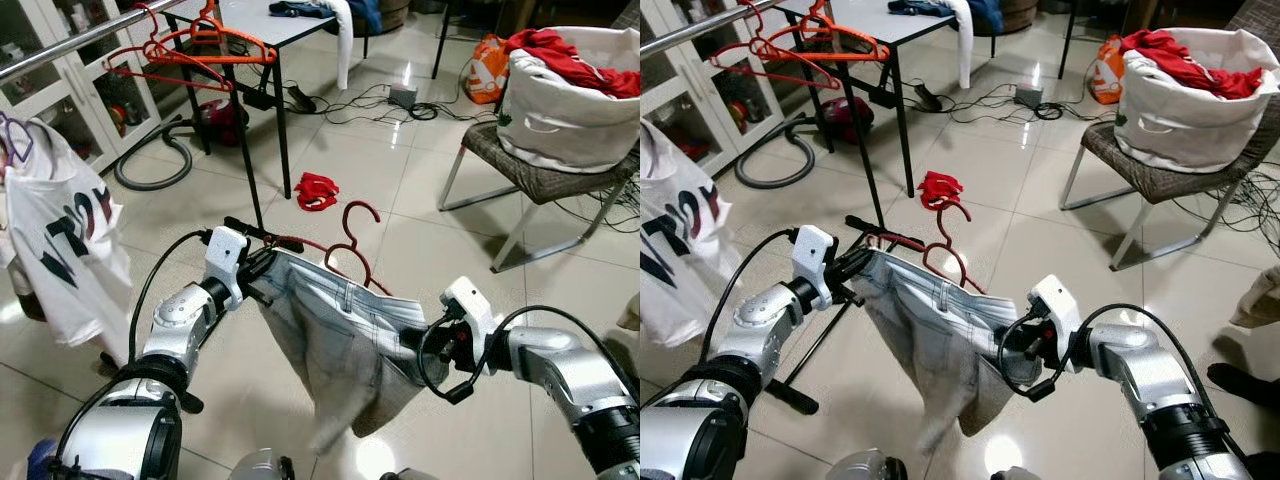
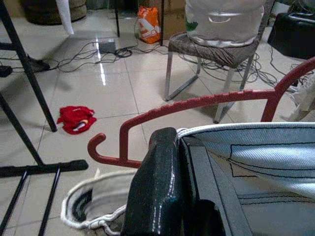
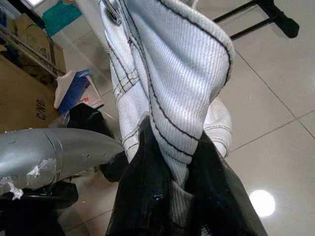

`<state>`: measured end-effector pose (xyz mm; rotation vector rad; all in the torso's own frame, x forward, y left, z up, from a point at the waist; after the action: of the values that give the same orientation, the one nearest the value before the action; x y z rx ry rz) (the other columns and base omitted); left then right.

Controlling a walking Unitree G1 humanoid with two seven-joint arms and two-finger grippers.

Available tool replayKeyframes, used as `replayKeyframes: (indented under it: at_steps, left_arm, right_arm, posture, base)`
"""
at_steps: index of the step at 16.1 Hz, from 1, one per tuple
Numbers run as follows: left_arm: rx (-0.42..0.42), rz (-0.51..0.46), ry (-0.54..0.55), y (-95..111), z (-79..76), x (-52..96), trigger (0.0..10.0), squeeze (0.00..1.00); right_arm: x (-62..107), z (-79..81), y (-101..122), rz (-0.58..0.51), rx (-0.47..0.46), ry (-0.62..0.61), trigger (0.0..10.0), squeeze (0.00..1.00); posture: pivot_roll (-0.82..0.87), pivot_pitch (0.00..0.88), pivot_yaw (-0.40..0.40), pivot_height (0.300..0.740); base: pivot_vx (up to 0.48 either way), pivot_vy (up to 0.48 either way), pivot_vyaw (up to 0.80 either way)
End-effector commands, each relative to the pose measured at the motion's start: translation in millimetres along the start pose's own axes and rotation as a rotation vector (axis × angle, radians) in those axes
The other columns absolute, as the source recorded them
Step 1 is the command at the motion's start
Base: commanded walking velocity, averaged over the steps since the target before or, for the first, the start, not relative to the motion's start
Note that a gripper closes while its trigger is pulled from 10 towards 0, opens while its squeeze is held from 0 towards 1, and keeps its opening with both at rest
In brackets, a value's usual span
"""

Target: Hang hanger

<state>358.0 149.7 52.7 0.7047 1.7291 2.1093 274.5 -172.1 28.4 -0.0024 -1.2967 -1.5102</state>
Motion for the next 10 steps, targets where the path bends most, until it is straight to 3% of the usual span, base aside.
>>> replayKeyframes:
  at_steps: [1, 10]
  left_arm:
    - [-0.070, -0.097, 0.178, 32.3, 45.7, 9.3, 0.0, 0.00]
    - [-0.070, -0.097, 0.178, 32.3, 45.7, 9.3, 0.0, 0.00]
  right_arm:
    - [13.4, -18.9, -25.3, 0.093, -0.043, -0.101, 10.0, 0.08]
    - [13.4, -18.9, -25.3, 0.093, -0.043, -0.101, 10.0, 0.08]
  posture:
    - [-0.12, 0.000, 0.052, 0.740]
    - [-0.12, 0.000, 0.052, 0.740]
  base:
    - [0.000, 0.000, 0.00]
    - [0.000, 0.000, 0.00]
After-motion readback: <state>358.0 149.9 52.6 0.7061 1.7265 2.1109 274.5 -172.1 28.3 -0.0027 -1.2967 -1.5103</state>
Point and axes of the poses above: a point about 5 cm out from each wrist's last joint towards the gripper, its own x axis pointing back from the gripper into the wrist, its own y axis along the axis of the wrist's last joint, z = x × y, the point moved 4 cm from there along -x, pointing out of the wrist towards the gripper, and after that the axes turned 9 degrees about -x, right-handed, at the moved point
